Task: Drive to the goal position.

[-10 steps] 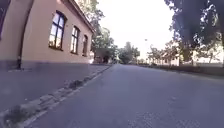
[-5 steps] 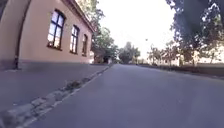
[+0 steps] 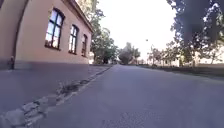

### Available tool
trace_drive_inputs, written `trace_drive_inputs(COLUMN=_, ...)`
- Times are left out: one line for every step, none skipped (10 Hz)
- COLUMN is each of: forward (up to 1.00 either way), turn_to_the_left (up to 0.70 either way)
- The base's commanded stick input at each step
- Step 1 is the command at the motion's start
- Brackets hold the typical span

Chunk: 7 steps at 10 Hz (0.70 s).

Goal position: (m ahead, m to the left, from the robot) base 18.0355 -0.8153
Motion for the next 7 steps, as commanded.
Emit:
trace_drive_inputs(forward=0.50, turn_to_the_left=0.00)
trace_drive_inputs(forward=0.50, turn_to_the_left=0.00)
trace_drive_inputs(forward=0.50, turn_to_the_left=0.00)
trace_drive_inputs(forward=0.50, turn_to_the_left=0.00)
trace_drive_inputs(forward=0.50, turn_to_the_left=0.00)
trace_drive_inputs(forward=0.50, turn_to_the_left=0.00)
trace_drive_inputs(forward=0.50, turn_to_the_left=0.00)
